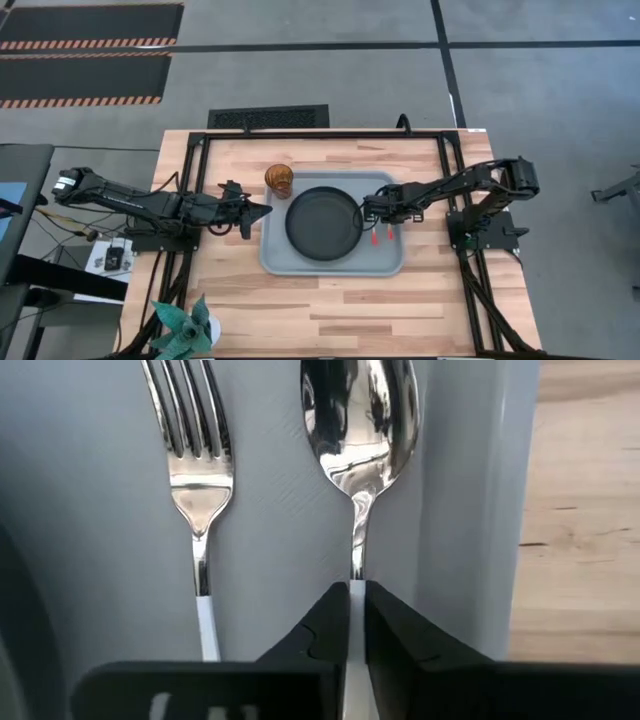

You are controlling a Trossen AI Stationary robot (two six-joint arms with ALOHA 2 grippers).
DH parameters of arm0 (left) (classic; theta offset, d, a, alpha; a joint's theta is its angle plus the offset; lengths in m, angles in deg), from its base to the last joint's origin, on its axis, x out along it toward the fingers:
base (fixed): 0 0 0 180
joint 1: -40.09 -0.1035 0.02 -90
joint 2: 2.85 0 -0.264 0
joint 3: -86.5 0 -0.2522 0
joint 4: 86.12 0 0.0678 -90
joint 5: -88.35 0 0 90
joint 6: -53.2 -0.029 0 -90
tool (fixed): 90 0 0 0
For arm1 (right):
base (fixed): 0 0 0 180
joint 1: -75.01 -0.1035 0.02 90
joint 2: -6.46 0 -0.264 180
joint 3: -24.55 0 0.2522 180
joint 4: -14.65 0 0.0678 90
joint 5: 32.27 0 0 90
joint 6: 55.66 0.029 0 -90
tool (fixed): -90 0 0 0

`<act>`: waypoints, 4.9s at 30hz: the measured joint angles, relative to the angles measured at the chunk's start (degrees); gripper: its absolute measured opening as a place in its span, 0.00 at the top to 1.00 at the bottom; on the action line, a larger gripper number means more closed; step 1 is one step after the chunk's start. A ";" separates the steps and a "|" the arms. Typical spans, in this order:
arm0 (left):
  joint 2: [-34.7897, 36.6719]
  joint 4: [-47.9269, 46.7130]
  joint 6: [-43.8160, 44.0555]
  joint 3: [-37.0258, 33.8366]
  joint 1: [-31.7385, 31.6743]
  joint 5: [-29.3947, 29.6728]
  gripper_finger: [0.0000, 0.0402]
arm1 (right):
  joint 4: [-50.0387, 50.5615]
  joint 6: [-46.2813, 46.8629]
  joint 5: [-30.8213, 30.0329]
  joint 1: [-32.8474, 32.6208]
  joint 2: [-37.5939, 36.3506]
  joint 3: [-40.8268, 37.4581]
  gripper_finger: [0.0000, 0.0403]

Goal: Pick and place plate/cup/fork/spoon on tray
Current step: Put the orange spoon on the gray tray to the right side of the orange fork, then adjust the gray tray

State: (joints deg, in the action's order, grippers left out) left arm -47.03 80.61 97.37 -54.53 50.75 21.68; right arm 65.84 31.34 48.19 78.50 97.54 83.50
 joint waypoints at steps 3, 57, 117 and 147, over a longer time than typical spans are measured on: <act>0.00 0.00 0.00 0.00 0.02 0.00 1.00 | -0.14 0.07 0.24 0.02 0.02 -0.02 0.86; -0.01 0.27 -0.15 0.02 0.00 0.68 1.00 | 4.50 -0.77 5.11 0.04 -0.31 2.36 0.72; -0.02 0.21 -3.04 0.04 -3.98 -6.12 1.00 | -3.17 -4.33 11.14 -33.36 6.69 10.78 0.98; 10.15 -24.96 6.97 0.04 -4.02 -4.08 1.00 | 4.80 -12.35 8.97 -32.86 -5.36 10.78 0.98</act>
State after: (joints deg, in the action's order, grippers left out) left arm -36.88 55.65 104.34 -54.49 46.72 17.61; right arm 70.63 18.99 57.16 45.64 92.18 94.28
